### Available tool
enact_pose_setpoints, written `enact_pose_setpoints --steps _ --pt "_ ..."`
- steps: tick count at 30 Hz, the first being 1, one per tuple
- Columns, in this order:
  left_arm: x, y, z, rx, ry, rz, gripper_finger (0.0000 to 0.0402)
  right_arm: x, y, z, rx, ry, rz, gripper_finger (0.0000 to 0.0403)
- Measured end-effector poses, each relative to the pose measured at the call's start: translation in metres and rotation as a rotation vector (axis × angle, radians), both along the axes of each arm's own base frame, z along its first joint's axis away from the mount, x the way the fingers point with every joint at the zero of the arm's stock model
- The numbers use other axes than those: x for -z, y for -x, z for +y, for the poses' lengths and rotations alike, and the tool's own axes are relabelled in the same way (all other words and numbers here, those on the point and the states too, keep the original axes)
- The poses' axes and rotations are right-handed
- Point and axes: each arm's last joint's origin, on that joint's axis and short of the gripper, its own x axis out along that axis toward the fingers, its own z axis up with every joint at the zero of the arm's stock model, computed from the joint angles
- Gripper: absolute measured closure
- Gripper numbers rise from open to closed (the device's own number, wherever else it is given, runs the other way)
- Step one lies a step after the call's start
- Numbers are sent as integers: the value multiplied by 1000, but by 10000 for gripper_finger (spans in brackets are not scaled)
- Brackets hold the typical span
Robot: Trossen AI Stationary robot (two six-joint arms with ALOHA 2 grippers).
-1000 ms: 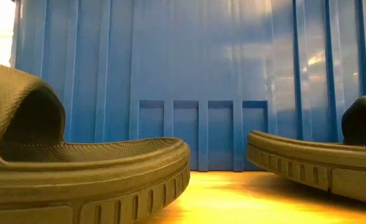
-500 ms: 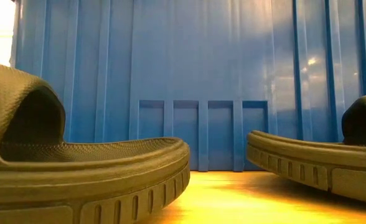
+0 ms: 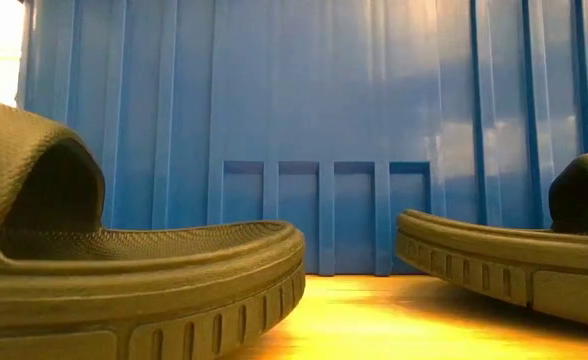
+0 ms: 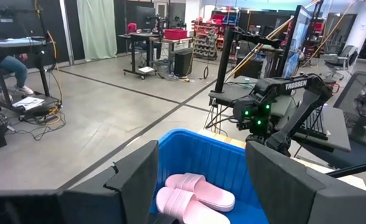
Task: Pick and place slides into bin
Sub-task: Put the black slide into the blue bin
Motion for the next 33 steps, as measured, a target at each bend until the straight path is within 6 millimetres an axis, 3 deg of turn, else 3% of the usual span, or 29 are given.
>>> enact_pose_setpoints --steps 7,16,24,33 --pt "0 2 -1 0 -2 -6 176 16 -2 6 16 -213 -67 241" --pt "-1 7 -2 0 -6 -16 176 35 -8 17 -150 -384 -126 241" --pt "-1 11 -3 1 -8 -24 176 40 -15 21 -575 -371 -211 241" --pt "-1 11 -3 1 -8 -26 176 33 -18 21 -874 -330 -352 241"
